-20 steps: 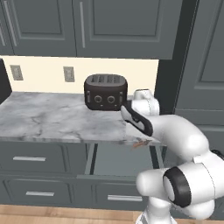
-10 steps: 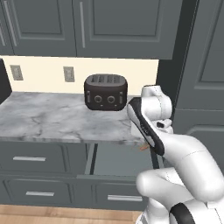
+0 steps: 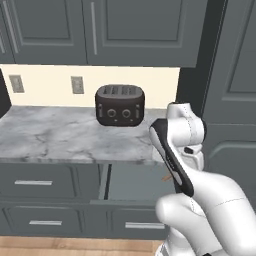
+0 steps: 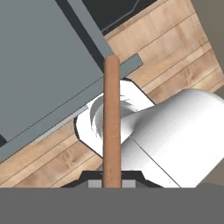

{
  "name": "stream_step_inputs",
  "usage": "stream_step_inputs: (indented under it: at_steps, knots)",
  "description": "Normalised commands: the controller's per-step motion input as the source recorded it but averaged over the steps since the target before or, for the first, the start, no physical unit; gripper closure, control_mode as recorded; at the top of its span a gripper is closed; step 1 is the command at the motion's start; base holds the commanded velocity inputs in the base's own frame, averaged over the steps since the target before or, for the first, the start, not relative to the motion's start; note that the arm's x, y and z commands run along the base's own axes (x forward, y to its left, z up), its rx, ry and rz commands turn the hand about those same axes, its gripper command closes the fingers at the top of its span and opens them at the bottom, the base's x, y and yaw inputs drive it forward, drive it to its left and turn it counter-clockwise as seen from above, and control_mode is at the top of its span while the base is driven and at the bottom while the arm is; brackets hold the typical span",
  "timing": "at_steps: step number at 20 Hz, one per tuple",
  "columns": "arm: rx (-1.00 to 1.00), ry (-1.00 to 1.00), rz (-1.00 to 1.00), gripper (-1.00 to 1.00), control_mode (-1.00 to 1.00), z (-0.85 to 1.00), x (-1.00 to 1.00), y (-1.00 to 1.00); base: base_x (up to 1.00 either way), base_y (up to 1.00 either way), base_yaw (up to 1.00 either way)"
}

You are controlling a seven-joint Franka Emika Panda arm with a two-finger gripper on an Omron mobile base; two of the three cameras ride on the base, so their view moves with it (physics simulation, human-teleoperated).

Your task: Take a straw from the drawer in front and place it inside the glass cup on the dining counter.

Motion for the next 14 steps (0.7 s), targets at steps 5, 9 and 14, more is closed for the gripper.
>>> stream_step_inputs:
  at_steps: [5,9,14]
  knots:
    - [0.0,0.0,0.0,1.0,1.0,0.0,0.0,0.0,-0.29,1.0,-0.29]
    - [0.0,0.0,0.0,1.0,1.0,0.0,0.0,0.0,-0.34,1.0,-0.34]
    - [0.0,0.0,0.0,1.0,1.0,0.0,0.0,0.0,-0.28,1.0,-0.37]
